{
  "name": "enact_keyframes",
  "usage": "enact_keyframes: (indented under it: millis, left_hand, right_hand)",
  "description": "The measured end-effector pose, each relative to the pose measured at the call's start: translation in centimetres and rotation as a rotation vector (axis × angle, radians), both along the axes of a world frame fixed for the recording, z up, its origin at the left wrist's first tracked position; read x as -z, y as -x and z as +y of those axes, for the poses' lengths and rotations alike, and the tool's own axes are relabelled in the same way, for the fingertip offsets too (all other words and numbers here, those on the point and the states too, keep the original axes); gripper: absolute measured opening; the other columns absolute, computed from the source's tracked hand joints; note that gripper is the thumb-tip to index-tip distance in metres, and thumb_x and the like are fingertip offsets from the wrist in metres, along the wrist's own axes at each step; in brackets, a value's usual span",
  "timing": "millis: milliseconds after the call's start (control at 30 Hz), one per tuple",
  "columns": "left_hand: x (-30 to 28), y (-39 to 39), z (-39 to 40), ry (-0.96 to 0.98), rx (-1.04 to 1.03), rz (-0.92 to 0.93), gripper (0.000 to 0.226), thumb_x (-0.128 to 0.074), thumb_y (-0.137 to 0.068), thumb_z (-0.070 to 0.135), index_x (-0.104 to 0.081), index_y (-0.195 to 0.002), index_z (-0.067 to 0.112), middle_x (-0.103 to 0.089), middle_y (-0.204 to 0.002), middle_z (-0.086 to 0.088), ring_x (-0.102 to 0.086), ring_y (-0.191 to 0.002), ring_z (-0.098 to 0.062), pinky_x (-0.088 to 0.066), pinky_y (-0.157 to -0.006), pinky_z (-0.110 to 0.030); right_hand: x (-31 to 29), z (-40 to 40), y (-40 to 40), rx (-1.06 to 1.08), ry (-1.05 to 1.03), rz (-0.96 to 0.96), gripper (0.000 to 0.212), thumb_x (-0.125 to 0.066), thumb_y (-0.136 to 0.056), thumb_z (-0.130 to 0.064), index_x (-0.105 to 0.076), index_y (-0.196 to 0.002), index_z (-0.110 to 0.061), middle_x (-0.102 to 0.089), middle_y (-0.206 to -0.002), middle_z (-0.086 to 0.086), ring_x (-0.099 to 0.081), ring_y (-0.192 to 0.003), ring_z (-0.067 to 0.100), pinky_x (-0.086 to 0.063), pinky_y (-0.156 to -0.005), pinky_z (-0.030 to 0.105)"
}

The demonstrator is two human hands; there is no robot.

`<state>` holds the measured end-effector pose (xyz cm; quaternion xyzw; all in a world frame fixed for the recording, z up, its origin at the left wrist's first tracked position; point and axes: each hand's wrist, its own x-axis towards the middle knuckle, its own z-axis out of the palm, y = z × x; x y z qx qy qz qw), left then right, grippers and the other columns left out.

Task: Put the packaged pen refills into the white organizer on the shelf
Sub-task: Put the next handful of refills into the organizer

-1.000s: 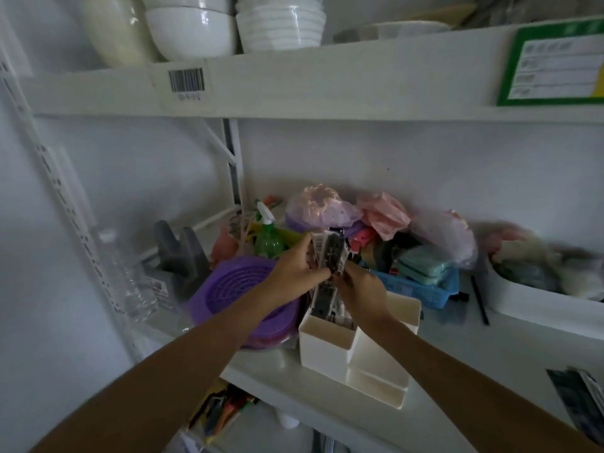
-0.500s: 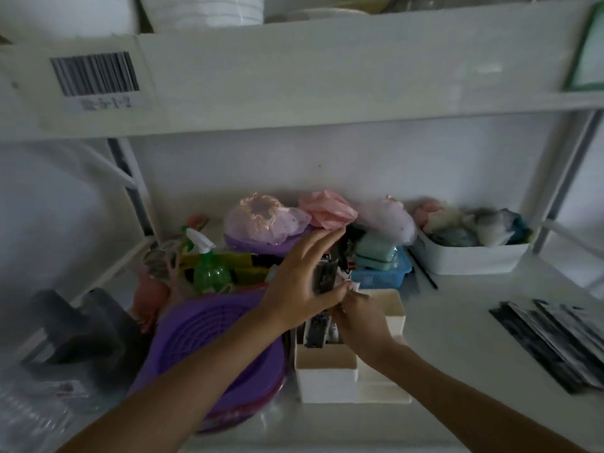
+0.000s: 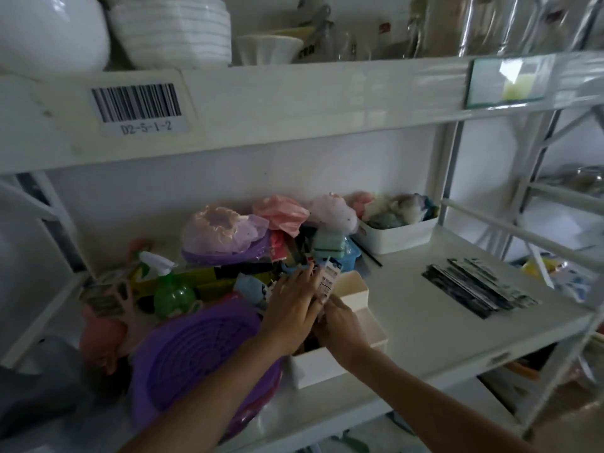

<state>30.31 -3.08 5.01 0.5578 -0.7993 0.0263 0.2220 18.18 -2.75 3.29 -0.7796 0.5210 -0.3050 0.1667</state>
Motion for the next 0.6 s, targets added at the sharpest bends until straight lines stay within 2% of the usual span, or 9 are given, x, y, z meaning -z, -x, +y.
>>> enact_keyframes:
  millis: [67, 167, 233, 300, 367, 433, 500, 533, 600]
  left_hand:
    - [-0.9, 0.1, 0.8, 0.139, 0.009, 0.08, 0.061, -0.03, -0.094, 0.043, 0.008, -0.141, 0.041, -0.022, -0.158, -0.005, -0.017, -0.143, -0.011, -0.016, -0.118, -0.04]
    - [-1.7, 1.1, 1.5, 0.293, 0.072, 0.132, 0.06, -0.042, -0.089, 0.04, -0.022, -0.144, 0.027, -0.043, -0.147, -0.003, -0.029, -0.135, -0.009, -0.025, -0.117, -0.037]
    - [-2.0, 2.2, 1.3, 0.305, 0.046, 0.21, 0.044, -0.054, -0.088, 0.025, -0.048, -0.131, 0.019, -0.058, -0.132, -0.003, -0.042, -0.127, -0.014, -0.04, -0.108, -0.04]
    - [-2.5, 3.0, 1.0, 0.279, -0.073, 0.311, 0.029, -0.061, -0.085, 0.006, -0.065, -0.113, 0.011, -0.066, -0.119, -0.008, -0.052, -0.12, -0.023, -0.045, -0.104, -0.039]
    - [-3.6, 3.6, 0.9, 0.302, -0.194, 0.378, 0.019, -0.06, -0.085, -0.001, -0.069, -0.102, 0.002, -0.067, -0.11, -0.014, -0.057, -0.109, -0.028, -0.046, -0.096, -0.034]
    - [-5.5, 3.6, 1.3, 0.388, -0.282, 0.446, 0.011, -0.058, -0.086, -0.005, -0.067, -0.089, -0.007, -0.064, -0.096, -0.021, -0.057, -0.091, -0.031, -0.042, -0.08, -0.029]
    - [-7.3, 3.5, 1.9, 0.426, -0.261, 0.504, 0.012, -0.052, -0.087, -0.011, -0.063, -0.08, -0.01, -0.059, -0.083, -0.022, -0.055, -0.073, -0.028, -0.04, -0.065, -0.027]
    - [-7.8, 3.8, 2.5, 0.426, -0.232, 0.501, 0.015, -0.05, -0.086, -0.013, -0.063, -0.08, -0.009, -0.06, -0.08, -0.018, -0.056, -0.069, -0.023, -0.041, -0.062, -0.025]
    - [-7.6, 4.6, 3.6, 0.383, -0.195, 0.447, 0.021, -0.05, -0.083, -0.017, -0.066, -0.083, -0.004, -0.06, -0.079, -0.001, -0.058, -0.07, -0.011, -0.044, -0.064, -0.012]
  right_hand:
    - [-0.2, 0.2, 0.2, -0.01, -0.004, -0.037, 0.051, -0.056, -0.085, -0.016, -0.039, -0.133, -0.016, -0.055, -0.125, 0.008, -0.055, -0.111, 0.026, -0.048, -0.09, 0.035]
    - [-0.3, -0.3, 0.5, -0.023, 0.014, 0.15, 0.037, -0.048, -0.09, -0.02, -0.046, -0.127, -0.019, -0.055, -0.129, 0.009, -0.051, -0.113, 0.026, -0.045, -0.094, 0.036]
    - [-0.6, -0.5, 0.7, -0.059, 0.032, 0.262, 0.037, -0.045, -0.091, -0.021, -0.044, -0.129, -0.017, -0.051, -0.133, 0.01, -0.046, -0.116, 0.029, -0.039, -0.1, 0.04]
    - [-1.0, -0.8, 1.4, -0.062, 0.052, 0.28, 0.041, -0.046, -0.092, -0.027, -0.04, -0.13, -0.015, -0.049, -0.132, 0.011, -0.043, -0.117, 0.029, -0.035, -0.102, 0.04]
    - [-1.4, -1.1, 3.2, -0.051, 0.055, 0.175, 0.042, -0.047, -0.091, -0.035, -0.041, -0.129, -0.017, -0.051, -0.128, 0.009, -0.042, -0.118, 0.027, -0.034, -0.101, 0.039]
    - [-1.7, -1.5, 5.9, -0.065, 0.097, 0.097, 0.039, -0.048, -0.09, -0.04, -0.045, -0.122, -0.019, -0.053, -0.124, 0.005, -0.044, -0.116, 0.022, -0.035, -0.1, 0.034]
    - [-1.6, -2.1, 9.3, -0.077, 0.107, 0.063, 0.036, -0.048, -0.089, -0.041, -0.048, -0.119, -0.02, -0.055, -0.121, 0.003, -0.045, -0.114, 0.02, -0.035, -0.098, 0.032]
    - [-1.4, -2.5, 11.0, -0.08, 0.102, 0.053, 0.036, -0.049, -0.09, -0.04, -0.048, -0.119, -0.02, -0.056, -0.119, 0.003, -0.046, -0.112, 0.02, -0.035, -0.097, 0.032]
    - [-0.9, -3.0, 14.3, -0.08, 0.094, 0.034, 0.035, -0.049, -0.09, -0.039, -0.05, -0.119, -0.02, -0.058, -0.117, 0.003, -0.048, -0.11, 0.019, -0.035, -0.096, 0.032]
